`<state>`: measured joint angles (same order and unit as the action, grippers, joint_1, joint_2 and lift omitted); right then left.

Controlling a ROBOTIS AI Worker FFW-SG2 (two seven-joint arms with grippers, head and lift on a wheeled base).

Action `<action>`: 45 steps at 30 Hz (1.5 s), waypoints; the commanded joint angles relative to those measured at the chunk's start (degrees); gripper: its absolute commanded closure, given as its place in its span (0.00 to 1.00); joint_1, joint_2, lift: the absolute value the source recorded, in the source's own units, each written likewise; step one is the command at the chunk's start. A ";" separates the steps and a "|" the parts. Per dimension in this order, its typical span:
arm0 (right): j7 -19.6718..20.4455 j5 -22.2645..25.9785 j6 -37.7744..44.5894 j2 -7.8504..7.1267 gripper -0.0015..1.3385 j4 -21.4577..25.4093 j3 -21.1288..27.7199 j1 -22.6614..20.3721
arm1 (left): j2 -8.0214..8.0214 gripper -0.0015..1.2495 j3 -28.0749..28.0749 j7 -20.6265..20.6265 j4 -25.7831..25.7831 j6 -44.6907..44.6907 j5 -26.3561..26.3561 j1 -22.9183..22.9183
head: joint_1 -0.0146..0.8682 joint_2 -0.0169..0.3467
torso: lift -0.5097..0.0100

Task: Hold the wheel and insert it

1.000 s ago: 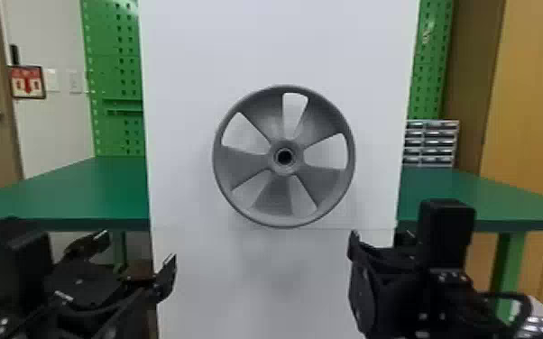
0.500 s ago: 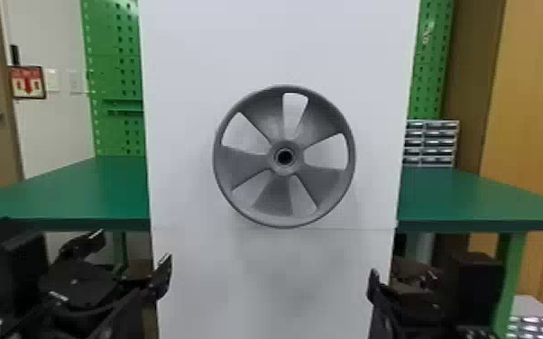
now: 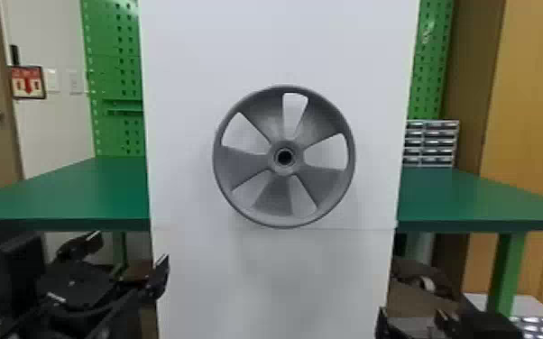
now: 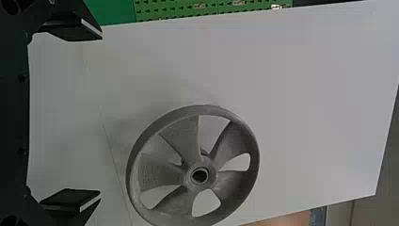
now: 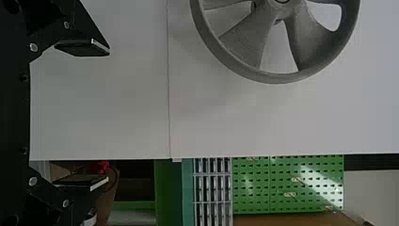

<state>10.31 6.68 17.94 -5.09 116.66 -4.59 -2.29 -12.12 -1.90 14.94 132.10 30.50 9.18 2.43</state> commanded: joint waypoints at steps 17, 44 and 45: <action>-2.40 -1.67 -8.45 0.25 0.25 -7.41 -1.56 -3.42 | 0.17 0.08 1.55 0.18 -3.34 -2.37 -0.48 -0.50 | 0.25 0.07 | 0.13; -2.84 -1.76 -10.21 0.25 0.25 -7.67 -1.47 -3.51 | 0.44 0.08 1.55 0.18 -3.86 -2.81 -0.66 -0.94 | 0.25 0.07 | 0.13; -2.84 -1.76 -10.21 0.25 0.25 -7.59 -1.47 -3.42 | 0.44 0.08 1.55 0.18 -3.86 -2.90 -0.66 -0.94 | 0.25 0.07 | 0.13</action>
<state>7.46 4.92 7.76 -4.83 109.06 -6.06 -5.81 -11.69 -0.43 15.12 128.35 27.66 8.54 1.41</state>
